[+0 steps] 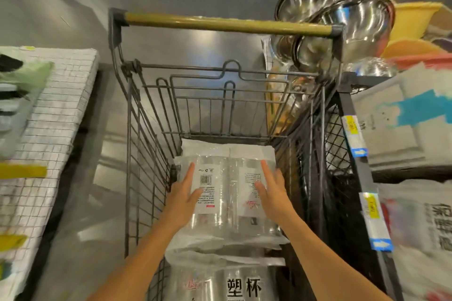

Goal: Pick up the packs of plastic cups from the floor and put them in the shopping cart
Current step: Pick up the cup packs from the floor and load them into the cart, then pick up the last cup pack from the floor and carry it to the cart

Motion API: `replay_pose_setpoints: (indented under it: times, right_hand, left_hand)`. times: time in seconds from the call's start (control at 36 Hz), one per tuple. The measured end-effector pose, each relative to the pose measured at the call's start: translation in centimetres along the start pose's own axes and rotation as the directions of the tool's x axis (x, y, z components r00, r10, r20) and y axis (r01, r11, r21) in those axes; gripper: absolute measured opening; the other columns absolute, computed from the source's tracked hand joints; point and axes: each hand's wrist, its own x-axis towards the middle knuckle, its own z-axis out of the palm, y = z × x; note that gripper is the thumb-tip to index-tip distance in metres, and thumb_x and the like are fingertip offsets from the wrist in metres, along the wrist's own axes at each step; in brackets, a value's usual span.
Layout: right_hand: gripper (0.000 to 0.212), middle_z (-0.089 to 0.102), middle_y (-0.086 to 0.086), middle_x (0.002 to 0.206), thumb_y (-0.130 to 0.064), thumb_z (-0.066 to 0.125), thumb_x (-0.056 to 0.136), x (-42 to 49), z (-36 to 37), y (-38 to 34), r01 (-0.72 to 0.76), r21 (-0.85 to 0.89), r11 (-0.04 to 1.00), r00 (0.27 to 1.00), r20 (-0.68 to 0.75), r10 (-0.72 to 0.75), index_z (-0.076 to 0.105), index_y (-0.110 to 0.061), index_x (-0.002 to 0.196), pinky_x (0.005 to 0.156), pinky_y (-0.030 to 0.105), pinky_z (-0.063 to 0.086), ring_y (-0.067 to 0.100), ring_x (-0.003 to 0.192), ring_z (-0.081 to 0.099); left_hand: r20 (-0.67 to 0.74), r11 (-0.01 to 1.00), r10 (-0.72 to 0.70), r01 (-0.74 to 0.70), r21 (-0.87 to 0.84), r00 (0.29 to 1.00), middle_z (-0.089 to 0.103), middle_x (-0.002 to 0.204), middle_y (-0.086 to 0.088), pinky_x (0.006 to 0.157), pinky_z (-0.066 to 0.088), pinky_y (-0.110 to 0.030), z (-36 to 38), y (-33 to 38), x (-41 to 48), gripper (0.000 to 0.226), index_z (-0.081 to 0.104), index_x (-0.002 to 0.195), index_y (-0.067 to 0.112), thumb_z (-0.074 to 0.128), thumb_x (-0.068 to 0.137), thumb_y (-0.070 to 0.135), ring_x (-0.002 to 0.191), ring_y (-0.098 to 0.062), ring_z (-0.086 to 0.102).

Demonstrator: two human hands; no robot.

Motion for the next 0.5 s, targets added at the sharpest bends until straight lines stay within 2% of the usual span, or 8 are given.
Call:
replay_pose_setpoints:
  times: [0.03, 0.08, 0.14, 0.19, 0.28, 0.36, 0.44, 0.5]
  right_hand:
    - [0.062, -0.012, 0.004, 0.165, -0.044, 0.039, 0.103, -0.3, -0.3, -0.2, -0.003, -0.052, 0.999, 1.0, 0.01, 0.003, 0.002, -0.052, 0.153, 0.118, 0.047, 0.023, 0.03, 0.151, 0.008]
    - [0.062, -0.007, 0.008, 0.165, -0.048, 0.039, 0.102, -0.9, -1.0, -0.7, -0.007, -0.181, 0.984, 1.0, 0.014, 0.01, 0.004, -0.051, 0.153, 0.116, 0.05, 0.027, 0.035, 0.15, 0.013]
    - [0.061, 0.004, 0.011, 0.164, -0.049, 0.04, 0.101, -2.0, -2.2, -1.6, 0.024, -0.308, 0.951, 1.0, -0.001, -0.025, 0.012, -0.044, 0.155, 0.113, 0.05, 0.032, 0.036, 0.148, 0.02]
    - [0.059, 0.019, 0.012, 0.161, -0.048, 0.04, 0.101, -3.2, -3.8, -3.1, 0.098, -0.419, 0.903, 0.994, -0.009, -0.112, 0.019, -0.036, 0.155, 0.11, 0.049, 0.037, 0.034, 0.144, 0.028]
    - [0.055, 0.033, 0.01, 0.156, -0.046, 0.039, 0.101, -5.5, -6.5, -6.0, 0.214, -0.53, 0.821, 0.968, 0.005, -0.249, 0.027, -0.032, 0.153, 0.103, 0.048, 0.043, 0.033, 0.134, 0.042]
    - [0.054, 0.037, 0.007, 0.154, -0.044, 0.039, 0.102, -8.5, -9.1, -9.7, 0.303, -0.615, 0.728, 0.929, 0.021, -0.37, 0.03, -0.029, 0.152, 0.103, 0.046, 0.044, 0.031, 0.132, 0.044]
    - [0.053, 0.038, 0.005, 0.153, -0.044, 0.04, 0.102, -12.3, -11.1, -13.5, 0.386, -0.671, 0.634, 0.879, 0.059, -0.473, 0.033, -0.026, 0.151, 0.103, 0.047, 0.044, 0.03, 0.132, 0.044]
    - [0.052, 0.039, 0.006, 0.151, -0.042, 0.041, 0.102, -15.1, -11.9, -16.0, 0.446, -0.691, 0.569, 0.84, 0.105, -0.532, 0.034, -0.024, 0.151, 0.102, 0.048, 0.044, 0.032, 0.13, 0.045]
  left_hand:
    - [-0.016, 0.999, 0.001, 0.0, 0.033, 1.0, 0.04, 0.14, -0.006, 0.103, 0.047, -0.047, -0.2, 0.8, -0.9, 0.075, -0.002, 0.146, 0.061, 0.051, 0.098, 0.035, 0.119, -0.02, 0.053]
    - [-0.048, 0.992, 0.016, -0.01, 0.126, 0.999, 0.018, 0.157, -0.006, 0.112, 0.037, -0.047, -0.6, 2.1, -2.3, 0.073, -0.001, 0.149, 0.055, 0.049, 0.099, 0.036, 0.14, -0.025, 0.033]
    - [-0.084, 0.978, 0.019, -0.001, 0.207, 0.996, 0.002, 0.163, -0.006, 0.114, 0.033, -0.046, -1.3, 2.9, -3.4, 0.069, 0.003, 0.151, 0.051, 0.047, 0.099, 0.043, 0.148, -0.028, 0.02]
    - [-0.132, 0.963, 0.028, 0.009, 0.27, 0.991, 0.011, 0.163, -0.009, 0.112, 0.034, -0.045, -2.6, 4.1, -4.8, 0.064, 0.012, 0.153, 0.045, 0.045, 0.098, 0.047, 0.146, -0.029, 0.025]
    - [-0.184, 0.936, 0.125, -0.054, 0.348, 0.975, 0.039, 0.15, -0.006, 0.104, 0.042, -0.039, -4.8, 6.7, -7.6, 0.057, 0.028, 0.152, 0.035, 0.043, 0.098, 0.047, 0.131, -0.023, 0.045]
    - [-0.246, 0.893, 0.194, -0.067, 0.446, 0.95, 0.035, 0.155, -0.002, 0.11, 0.035, -0.038, -6.9, 9.9, -12.2, 0.054, 0.031, 0.151, 0.034, 0.04, 0.099, 0.05, 0.139, -0.02, 0.037]
    - [-0.324, 0.861, 0.269, -0.075, 0.504, 0.907, 0.039, 0.152, -0.002, 0.107, 0.034, -0.035, -8.4, 12.6, -17.9, 0.05, 0.034, 0.149, 0.034, 0.04, 0.1, 0.046, 0.135, -0.019, 0.041]
    - [-0.383, 0.839, 0.305, -0.056, 0.541, 0.872, 0.036, 0.155, -0.003, 0.111, 0.03, -0.035, -9.4, 13.5, -21.8, 0.053, 0.032, 0.151, 0.032, 0.038, 0.1, 0.048, 0.14, -0.021, 0.035]
